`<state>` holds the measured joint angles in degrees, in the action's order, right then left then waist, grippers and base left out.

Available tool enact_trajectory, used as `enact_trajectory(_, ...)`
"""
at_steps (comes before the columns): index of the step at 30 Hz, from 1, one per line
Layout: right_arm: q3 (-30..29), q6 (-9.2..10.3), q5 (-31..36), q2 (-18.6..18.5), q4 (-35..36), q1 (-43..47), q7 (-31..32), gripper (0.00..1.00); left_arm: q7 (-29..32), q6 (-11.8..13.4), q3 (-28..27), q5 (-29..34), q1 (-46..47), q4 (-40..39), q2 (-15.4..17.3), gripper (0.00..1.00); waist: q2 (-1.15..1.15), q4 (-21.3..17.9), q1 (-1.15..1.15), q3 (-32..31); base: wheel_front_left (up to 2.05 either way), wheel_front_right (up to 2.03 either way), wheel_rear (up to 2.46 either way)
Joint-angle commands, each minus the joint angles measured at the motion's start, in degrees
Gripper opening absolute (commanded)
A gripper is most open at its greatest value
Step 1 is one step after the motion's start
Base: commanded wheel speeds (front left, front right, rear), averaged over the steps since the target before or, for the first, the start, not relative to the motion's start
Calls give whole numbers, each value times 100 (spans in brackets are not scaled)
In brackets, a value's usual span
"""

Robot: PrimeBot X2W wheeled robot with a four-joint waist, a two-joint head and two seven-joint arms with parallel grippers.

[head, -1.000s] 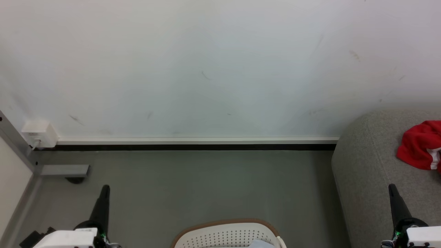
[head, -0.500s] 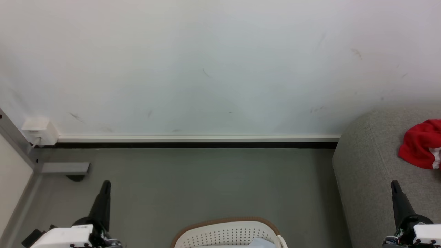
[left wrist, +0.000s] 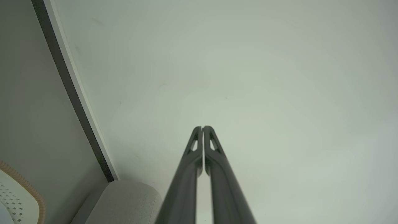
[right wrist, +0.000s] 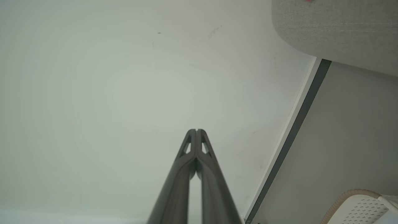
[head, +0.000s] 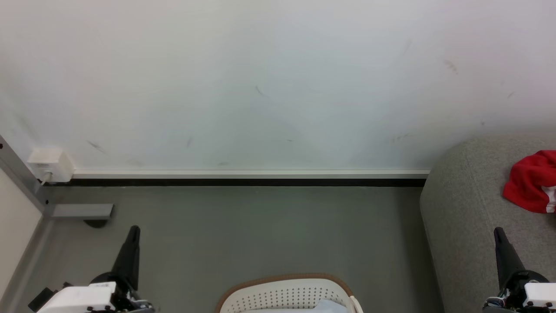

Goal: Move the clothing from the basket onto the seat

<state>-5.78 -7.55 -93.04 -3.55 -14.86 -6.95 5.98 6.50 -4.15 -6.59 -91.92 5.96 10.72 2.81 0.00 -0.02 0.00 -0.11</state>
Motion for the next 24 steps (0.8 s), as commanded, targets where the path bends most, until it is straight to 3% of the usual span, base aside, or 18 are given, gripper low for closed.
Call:
enact_trajectory(1,-2,12,-21,-11,18,-54,-6,0,25,-11,-14,-81,38,-13,12,0,0,0,0,0,0,0,0)
enact_trajectory(24,33,12,-53,-45,20,-49,-40,0,25,-11,-15,-80,38,-13,12,0,0,0,0,0,0,0,0)
